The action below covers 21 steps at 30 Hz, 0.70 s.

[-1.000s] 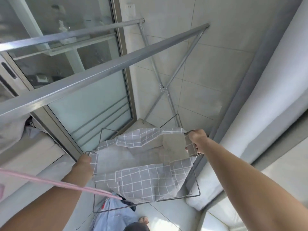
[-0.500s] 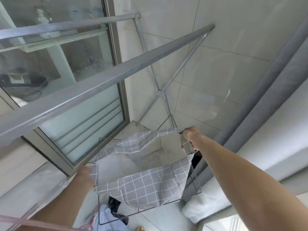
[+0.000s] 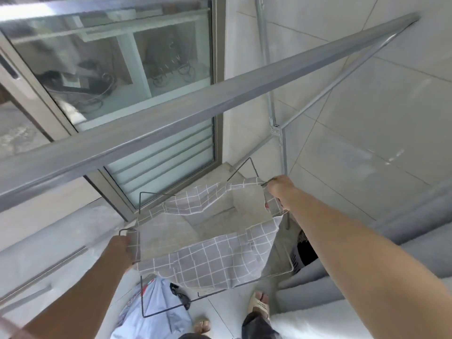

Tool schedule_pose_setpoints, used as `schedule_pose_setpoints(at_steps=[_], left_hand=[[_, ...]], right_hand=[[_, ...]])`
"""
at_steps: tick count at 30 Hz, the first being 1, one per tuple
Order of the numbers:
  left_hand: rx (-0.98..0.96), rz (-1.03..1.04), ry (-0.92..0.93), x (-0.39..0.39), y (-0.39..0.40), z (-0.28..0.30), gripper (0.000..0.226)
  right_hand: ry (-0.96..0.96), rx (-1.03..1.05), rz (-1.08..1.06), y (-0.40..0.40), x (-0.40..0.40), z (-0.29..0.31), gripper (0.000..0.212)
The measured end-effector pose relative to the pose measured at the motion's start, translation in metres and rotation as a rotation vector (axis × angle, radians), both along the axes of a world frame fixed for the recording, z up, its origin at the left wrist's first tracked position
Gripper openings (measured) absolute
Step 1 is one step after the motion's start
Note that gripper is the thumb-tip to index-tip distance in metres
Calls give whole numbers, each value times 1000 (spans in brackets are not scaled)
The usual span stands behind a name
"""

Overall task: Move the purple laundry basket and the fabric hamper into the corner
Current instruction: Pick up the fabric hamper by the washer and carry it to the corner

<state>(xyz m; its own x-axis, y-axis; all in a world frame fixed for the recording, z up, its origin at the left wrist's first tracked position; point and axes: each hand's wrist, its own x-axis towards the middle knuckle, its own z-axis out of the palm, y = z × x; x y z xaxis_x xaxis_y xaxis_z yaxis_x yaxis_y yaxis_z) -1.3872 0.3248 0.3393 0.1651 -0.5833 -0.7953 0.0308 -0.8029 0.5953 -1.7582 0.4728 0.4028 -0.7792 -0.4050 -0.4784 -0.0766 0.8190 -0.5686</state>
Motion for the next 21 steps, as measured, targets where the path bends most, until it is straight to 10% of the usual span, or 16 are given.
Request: schedule_pose_setpoints(at_steps=[21], left_hand=[[50,255,40,-79,80,-31,25]], right_hand=[[70,50,383,-74,-128,-12,33]])
